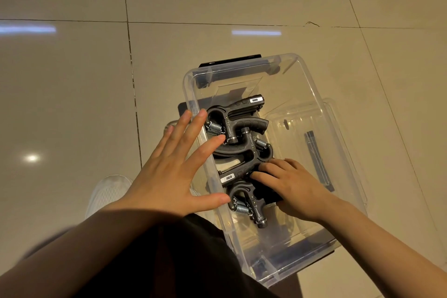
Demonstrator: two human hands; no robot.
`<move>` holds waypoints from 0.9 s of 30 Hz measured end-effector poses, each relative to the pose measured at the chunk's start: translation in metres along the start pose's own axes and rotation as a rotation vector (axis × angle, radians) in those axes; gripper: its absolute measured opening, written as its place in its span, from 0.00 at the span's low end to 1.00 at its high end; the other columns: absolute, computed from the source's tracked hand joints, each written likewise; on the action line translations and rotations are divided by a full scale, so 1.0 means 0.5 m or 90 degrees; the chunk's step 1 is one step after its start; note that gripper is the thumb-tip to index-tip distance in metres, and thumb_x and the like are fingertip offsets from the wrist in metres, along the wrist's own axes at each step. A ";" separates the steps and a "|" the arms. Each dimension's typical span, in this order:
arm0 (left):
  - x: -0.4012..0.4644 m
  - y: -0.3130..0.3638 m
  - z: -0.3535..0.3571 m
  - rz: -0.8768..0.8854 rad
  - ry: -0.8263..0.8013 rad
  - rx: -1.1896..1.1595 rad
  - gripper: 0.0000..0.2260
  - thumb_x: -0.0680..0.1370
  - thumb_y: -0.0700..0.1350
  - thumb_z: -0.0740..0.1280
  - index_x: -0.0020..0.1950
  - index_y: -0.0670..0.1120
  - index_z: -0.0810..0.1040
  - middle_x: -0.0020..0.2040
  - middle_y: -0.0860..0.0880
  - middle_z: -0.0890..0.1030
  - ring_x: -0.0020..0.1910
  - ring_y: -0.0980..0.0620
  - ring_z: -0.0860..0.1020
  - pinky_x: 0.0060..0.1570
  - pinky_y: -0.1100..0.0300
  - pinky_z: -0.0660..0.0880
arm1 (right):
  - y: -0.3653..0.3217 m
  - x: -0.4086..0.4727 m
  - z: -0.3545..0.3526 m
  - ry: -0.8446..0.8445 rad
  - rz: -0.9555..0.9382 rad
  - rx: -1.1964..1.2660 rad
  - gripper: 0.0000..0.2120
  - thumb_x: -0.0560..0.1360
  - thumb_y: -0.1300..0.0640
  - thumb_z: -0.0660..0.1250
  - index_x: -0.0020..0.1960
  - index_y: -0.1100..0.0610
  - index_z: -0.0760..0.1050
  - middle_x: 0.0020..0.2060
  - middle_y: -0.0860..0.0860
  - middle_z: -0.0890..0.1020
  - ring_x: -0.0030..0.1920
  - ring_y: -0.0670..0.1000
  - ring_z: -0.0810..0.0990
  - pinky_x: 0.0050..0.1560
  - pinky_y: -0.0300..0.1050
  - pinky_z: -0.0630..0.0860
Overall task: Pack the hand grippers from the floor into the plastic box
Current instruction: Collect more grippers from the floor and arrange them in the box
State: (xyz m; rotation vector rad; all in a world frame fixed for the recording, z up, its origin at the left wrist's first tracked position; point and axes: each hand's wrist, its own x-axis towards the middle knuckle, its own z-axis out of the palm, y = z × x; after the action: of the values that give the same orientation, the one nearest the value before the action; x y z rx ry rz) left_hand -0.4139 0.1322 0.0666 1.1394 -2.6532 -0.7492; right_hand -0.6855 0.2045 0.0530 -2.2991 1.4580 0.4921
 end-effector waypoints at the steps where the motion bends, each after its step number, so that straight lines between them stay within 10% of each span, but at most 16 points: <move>1: 0.000 0.000 0.000 0.000 0.001 0.001 0.39 0.70 0.75 0.50 0.76 0.57 0.49 0.77 0.47 0.41 0.75 0.47 0.39 0.70 0.53 0.40 | 0.002 0.001 -0.001 0.002 -0.002 0.001 0.34 0.63 0.56 0.74 0.67 0.47 0.66 0.61 0.49 0.76 0.63 0.55 0.74 0.58 0.57 0.73; 17: -0.007 0.007 -0.034 0.004 -0.029 0.047 0.39 0.70 0.76 0.48 0.76 0.58 0.49 0.77 0.50 0.38 0.74 0.51 0.36 0.72 0.50 0.43 | -0.042 -0.085 -0.053 0.128 0.119 0.103 0.36 0.60 0.53 0.80 0.64 0.47 0.69 0.63 0.52 0.76 0.60 0.56 0.77 0.50 0.53 0.79; 21: -0.010 0.015 -0.138 -0.009 -0.159 0.112 0.37 0.73 0.68 0.58 0.75 0.61 0.42 0.73 0.55 0.28 0.74 0.53 0.52 0.67 0.55 0.66 | -0.069 -0.164 -0.117 0.133 0.158 0.073 0.25 0.67 0.51 0.75 0.61 0.44 0.72 0.61 0.47 0.77 0.58 0.51 0.78 0.51 0.46 0.79; 27: -0.045 0.165 -0.387 -0.013 -0.071 0.160 0.25 0.76 0.60 0.62 0.72 0.59 0.60 0.69 0.58 0.67 0.63 0.59 0.68 0.59 0.62 0.66 | -0.123 -0.219 -0.288 0.110 0.102 -0.005 0.17 0.77 0.47 0.61 0.66 0.43 0.69 0.63 0.41 0.73 0.61 0.45 0.72 0.57 0.41 0.72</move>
State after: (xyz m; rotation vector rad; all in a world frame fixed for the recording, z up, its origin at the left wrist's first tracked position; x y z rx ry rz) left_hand -0.3864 0.1223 0.2762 1.2161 -2.8991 -0.5054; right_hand -0.6602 0.2442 0.2380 -2.2900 1.7356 0.3497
